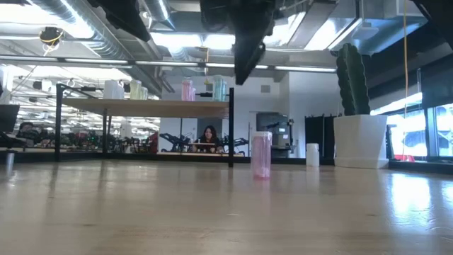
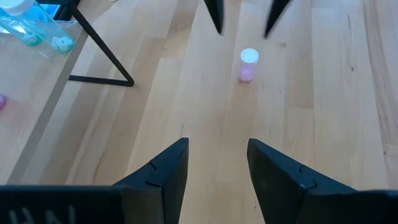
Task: Pick and place medicine bottles onto shelf by color
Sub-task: Put the pink pill bottle on the shelf and align it with the other pink pill bottles
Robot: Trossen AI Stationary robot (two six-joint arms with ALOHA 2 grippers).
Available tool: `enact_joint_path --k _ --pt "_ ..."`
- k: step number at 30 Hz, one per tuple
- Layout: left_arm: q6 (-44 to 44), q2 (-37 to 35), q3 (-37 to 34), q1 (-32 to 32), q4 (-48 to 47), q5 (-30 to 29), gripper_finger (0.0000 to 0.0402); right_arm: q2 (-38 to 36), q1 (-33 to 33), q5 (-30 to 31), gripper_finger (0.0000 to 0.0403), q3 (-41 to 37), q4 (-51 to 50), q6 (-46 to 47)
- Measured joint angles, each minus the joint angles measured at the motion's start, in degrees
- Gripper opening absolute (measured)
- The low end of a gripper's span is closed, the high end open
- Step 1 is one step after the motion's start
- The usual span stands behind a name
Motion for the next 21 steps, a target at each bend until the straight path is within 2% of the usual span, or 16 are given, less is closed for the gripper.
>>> enact_joint_path --k 10,16,21 --pt "-2.7 0.0 0.0 0.0 -0.2 0.0 0.0157 -0.2 1.0 15.1 0.0233 10.3 -13.5 -0.5" --pt "-4.4 0.1 0.0 0.0 1.3 0.0 0.0157 -4.5 1.7 17.5 0.0233 11.0 -14.2 -0.5" --pt "-4.0 0.2 -3.4 0.0 9.5 0.0 0.0157 -8.7 2.4 18.4 0.0233 10.9 -14.4 1.0"
